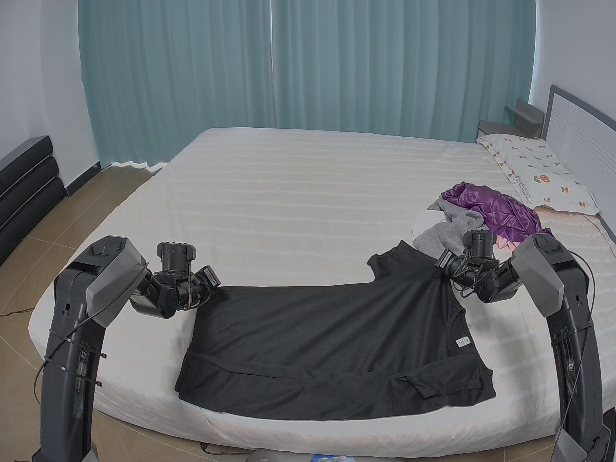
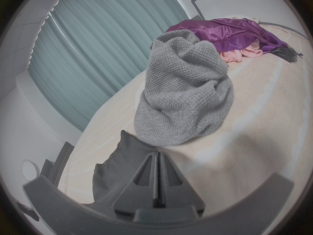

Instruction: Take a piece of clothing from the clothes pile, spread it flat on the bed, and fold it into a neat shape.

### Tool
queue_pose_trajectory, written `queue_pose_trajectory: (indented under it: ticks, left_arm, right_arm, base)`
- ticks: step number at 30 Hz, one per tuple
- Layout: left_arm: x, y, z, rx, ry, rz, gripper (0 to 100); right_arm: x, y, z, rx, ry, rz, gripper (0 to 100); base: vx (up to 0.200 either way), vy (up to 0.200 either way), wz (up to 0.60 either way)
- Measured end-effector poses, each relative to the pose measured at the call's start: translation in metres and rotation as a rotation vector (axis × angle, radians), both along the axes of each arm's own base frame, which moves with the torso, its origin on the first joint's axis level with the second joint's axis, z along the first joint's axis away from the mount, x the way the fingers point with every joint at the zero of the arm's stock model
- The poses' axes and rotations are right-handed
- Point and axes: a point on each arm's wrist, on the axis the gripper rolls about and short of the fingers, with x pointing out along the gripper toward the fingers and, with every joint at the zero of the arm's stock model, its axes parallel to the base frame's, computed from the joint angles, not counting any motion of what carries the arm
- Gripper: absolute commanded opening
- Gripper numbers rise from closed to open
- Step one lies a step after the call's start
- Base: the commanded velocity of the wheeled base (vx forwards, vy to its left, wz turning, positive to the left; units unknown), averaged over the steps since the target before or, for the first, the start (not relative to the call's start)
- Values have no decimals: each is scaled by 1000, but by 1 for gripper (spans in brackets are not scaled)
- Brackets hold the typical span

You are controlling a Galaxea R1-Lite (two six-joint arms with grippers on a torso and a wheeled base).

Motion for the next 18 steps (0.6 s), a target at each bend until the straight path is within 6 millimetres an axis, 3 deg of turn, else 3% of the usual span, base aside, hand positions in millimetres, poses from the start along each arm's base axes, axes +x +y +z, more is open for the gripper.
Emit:
queue_pose_trajectory:
  ticks: [18]
  left_arm:
    - [9,9,13,30,-122,90,0]
  right_arm:
    - [4,-4,9,-7,-44,-59,0]
  base:
    - [0,0,0]
